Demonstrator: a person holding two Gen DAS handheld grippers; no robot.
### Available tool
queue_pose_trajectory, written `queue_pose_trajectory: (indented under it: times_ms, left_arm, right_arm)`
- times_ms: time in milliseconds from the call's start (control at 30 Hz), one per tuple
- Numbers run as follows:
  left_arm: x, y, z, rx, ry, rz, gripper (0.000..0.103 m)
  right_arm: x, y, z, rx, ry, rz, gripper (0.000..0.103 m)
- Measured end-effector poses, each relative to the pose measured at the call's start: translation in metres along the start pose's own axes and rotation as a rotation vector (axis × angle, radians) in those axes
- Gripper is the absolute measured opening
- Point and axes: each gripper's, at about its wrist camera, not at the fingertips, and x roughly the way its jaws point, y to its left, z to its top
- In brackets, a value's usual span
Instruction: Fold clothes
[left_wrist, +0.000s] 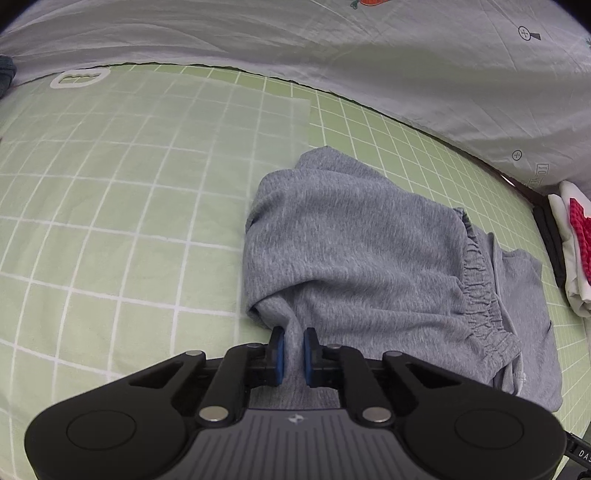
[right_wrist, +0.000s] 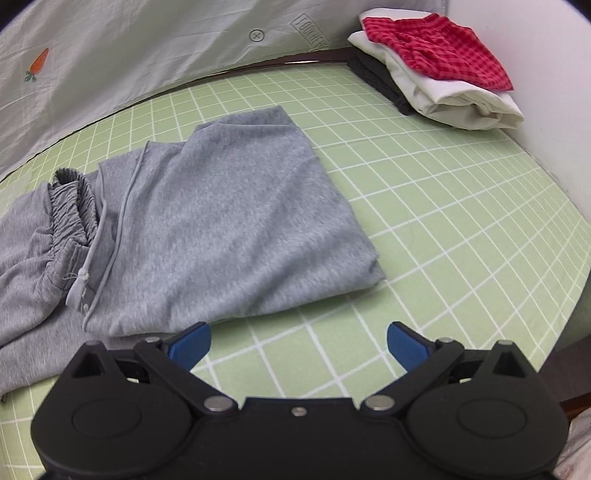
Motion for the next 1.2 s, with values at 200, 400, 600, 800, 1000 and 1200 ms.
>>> queue_pose_trajectory:
  times_ms: [200,400,600,800,1000,1200]
  left_arm:
    - [-0.021,-0.023,0.003,-0.036,-0.072,-0.005,0.008]
    - [-0.040,-0.099,0.010,0.039,-0.154,-0.020,0.008]
    - [-0.039,-0.214,0.009,0.208,-0.175,-0.083,0.007]
    - [0.013,-0.320,-0.039,0.421,-0.089,-0.106,0.008]
    - [0.075,-0.348,-0.085,0.452,0.060,-0.015,0.018]
    - [0.044,-0.346,-0.076,0.320,0.012,-0.096,0.041]
  right_arm:
    - [0.016,-0.043,0.008,0.091,0.008,0.001,0.103]
    - [0.036,-0.086,0.028,0.163,0.017,0.028,0.103]
    - [0.049,-0.142,0.056,0.174,-0.001,0.074,0.103]
    - [0.058,-0.195,0.075,0.148,-0.011,0.087,0.103]
    - [0.069,-0.226,0.082,0.118,0.001,0.122,0.103]
    - [0.073,-0.225,0.093,0.086,-0.014,0.199,0.103]
